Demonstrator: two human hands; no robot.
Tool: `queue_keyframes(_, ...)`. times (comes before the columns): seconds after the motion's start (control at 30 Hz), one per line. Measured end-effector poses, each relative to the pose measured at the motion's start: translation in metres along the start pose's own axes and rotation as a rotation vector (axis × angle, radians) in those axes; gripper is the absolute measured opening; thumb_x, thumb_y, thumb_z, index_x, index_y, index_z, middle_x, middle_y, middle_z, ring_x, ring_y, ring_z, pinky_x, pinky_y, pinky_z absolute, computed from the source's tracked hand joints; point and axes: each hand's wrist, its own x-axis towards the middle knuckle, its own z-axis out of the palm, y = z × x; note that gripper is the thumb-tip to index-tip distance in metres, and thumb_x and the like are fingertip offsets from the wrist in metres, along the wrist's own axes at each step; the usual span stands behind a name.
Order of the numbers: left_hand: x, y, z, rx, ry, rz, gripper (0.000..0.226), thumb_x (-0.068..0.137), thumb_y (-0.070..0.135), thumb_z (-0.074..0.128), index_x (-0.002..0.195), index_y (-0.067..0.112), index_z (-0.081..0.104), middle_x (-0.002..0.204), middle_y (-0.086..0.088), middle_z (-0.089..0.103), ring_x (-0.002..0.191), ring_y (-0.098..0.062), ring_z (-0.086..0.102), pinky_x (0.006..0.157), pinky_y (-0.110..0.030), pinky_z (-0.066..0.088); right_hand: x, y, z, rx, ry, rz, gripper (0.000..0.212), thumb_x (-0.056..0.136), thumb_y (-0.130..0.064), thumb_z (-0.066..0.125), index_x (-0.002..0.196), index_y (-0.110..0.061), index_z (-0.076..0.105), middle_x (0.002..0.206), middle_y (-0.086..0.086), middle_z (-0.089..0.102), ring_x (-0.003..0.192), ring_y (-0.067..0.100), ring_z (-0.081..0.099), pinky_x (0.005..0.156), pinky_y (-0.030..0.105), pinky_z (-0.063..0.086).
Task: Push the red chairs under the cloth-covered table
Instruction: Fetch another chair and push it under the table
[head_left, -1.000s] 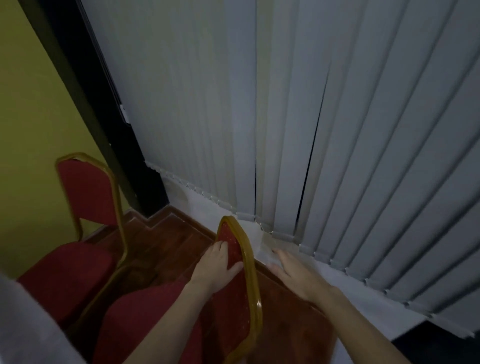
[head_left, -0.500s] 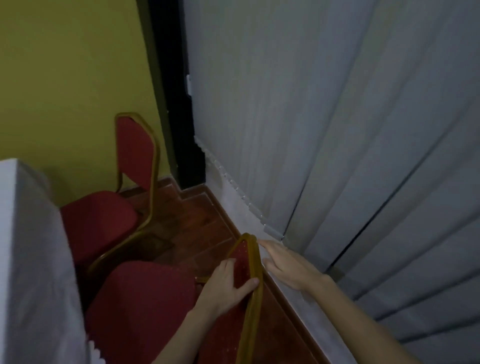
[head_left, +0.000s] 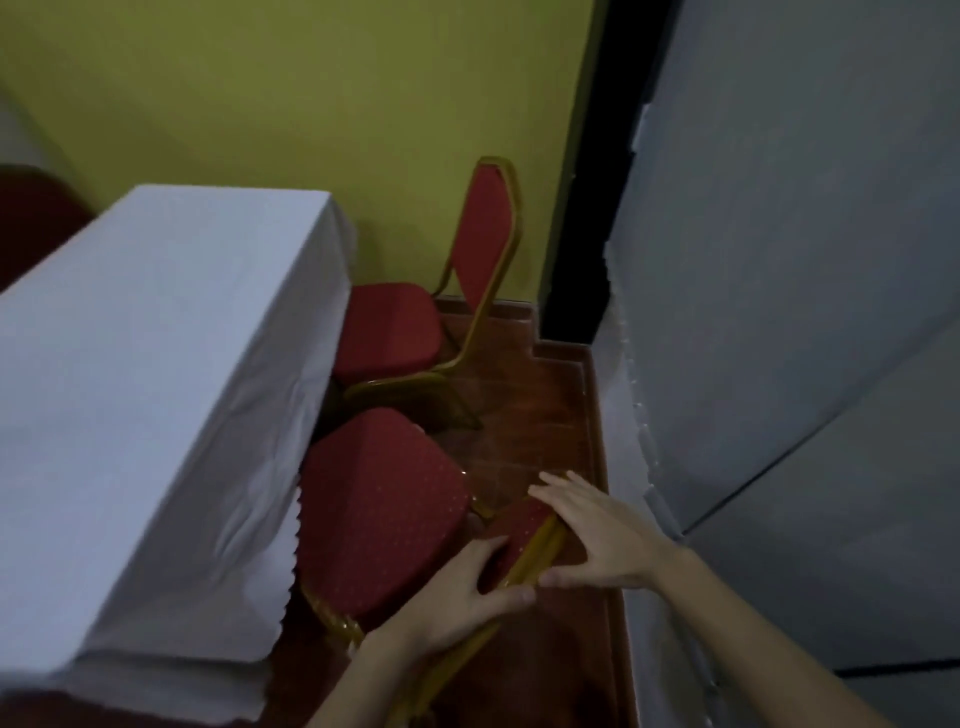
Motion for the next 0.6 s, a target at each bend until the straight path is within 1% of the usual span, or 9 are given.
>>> queue_keyframes(0.03,-0.004,0.000,0.005,-0.043,0.047,-0.024,0.095,0.068,0.076,0.060,0.146,0.029,0.031,0.142,0.013,0.040,0.126,-0.002,0.042,0.109,-0.029,0.035,0.000,0.006,-0.002,-0.038,0.005,-0.054,0.102,0.070,-0.082,0.045,0.149,-0.022,0.020,0.145,-0.018,0.011,0.133,-0.005,-0.005,0.104,0.008,-0.016)
queue_keyframes(0.07,-0.008,0.000,0.010,-0.073,0.097,-0.050,0.094,0.067,0.073,0.063,0.144,0.029,0.034,0.140,0.013,0.043,0.123,-0.001,0.045,0.106,-0.028,0.037,0.001,0.011,-0.003,-0.069,0.017,-0.106,0.099,0.071,-0.082,0.043,0.147,-0.020,0.026,0.146,-0.016,0.019,0.134,-0.005,0.002,0.108,0.010,-0.012)
queue_keyframes(0.13,-0.019,-0.002,0.017,-0.050,0.173,-0.098,0.091,0.064,0.067,0.071,0.141,0.031,0.038,0.133,0.015,0.049,0.113,0.003,0.051,0.099,-0.023,0.043,0.005,0.015,-0.002,-0.075,0.032,-0.196,0.091,0.075,-0.082,0.038,0.140,-0.018,0.040,0.142,-0.006,0.044,0.134,0.002,0.029,0.117,0.025,0.011)
queue_keyframes(0.17,-0.025,-0.003,0.021,0.003,0.192,-0.121,0.091,0.063,0.064,0.073,0.141,0.032,0.037,0.130,0.016,0.050,0.110,0.004,0.051,0.095,-0.021,0.043,0.007,0.014,-0.001,-0.062,0.038,-0.240,0.086,0.078,-0.081,0.037,0.134,-0.017,0.047,0.134,-0.002,0.054,0.127,0.007,0.042,0.113,0.030,0.025)
queue_keyframes(0.2,-0.032,-0.003,0.024,0.069,0.215,-0.137,0.089,0.065,0.062,0.072,0.141,0.032,0.036,0.128,0.017,0.049,0.109,0.003,0.051,0.093,-0.019,0.043,0.010,0.012,0.002,-0.060,0.048,-0.294,0.080,0.080,-0.078,0.037,0.128,-0.016,0.052,0.125,-0.001,0.060,0.117,0.010,0.051,0.106,0.030,0.035)
queue_keyframes(0.23,-0.038,-0.003,0.027,0.127,0.246,-0.149,0.087,0.067,0.063,0.071,0.141,0.031,0.036,0.128,0.016,0.049,0.109,0.001,0.051,0.092,-0.019,0.043,0.012,0.009,0.005,-0.068,0.068,-0.347,0.073,0.083,-0.075,0.039,0.122,-0.016,0.056,0.117,-0.001,0.063,0.109,0.012,0.055,0.098,0.029,0.040)
queue_keyframes(0.37,-0.062,-0.009,0.038,0.323,0.456,-0.171,0.069,0.076,0.070,0.057,0.133,0.033,0.047,0.122,0.017,0.056,0.106,-0.001,0.056,0.088,-0.021,0.045,0.019,0.010,0.022,-0.092,0.167,-0.428,0.059,0.086,-0.071,0.039,0.099,-0.017,0.059,0.093,-0.004,0.060,0.085,0.012,0.054,0.078,0.026,0.039)
queue_keyframes(0.5,-0.073,-0.023,0.059,0.454,0.634,-0.102,0.064,0.084,0.076,0.030,0.119,0.030,0.056,0.107,0.014,0.060,0.096,-0.005,0.060,0.072,-0.023,0.048,0.020,0.015,0.034,-0.019,0.272,-0.420,0.056,0.086,-0.070,0.039,0.091,-0.017,0.057,0.085,-0.007,0.055,0.077,0.011,0.051,0.073,0.025,0.036)
queue_keyframes(0.6,-0.071,-0.027,0.064,0.516,0.690,-0.099,0.062,0.086,0.074,0.023,0.108,0.028,0.057,0.099,0.012,0.058,0.090,-0.007,0.059,0.063,-0.029,0.050,0.020,0.015,0.034,-0.016,0.292,-0.415,0.055,0.086,-0.069,0.038,0.090,-0.018,0.056,0.084,-0.008,0.053,0.076,0.009,0.048,0.072,0.023,0.033)
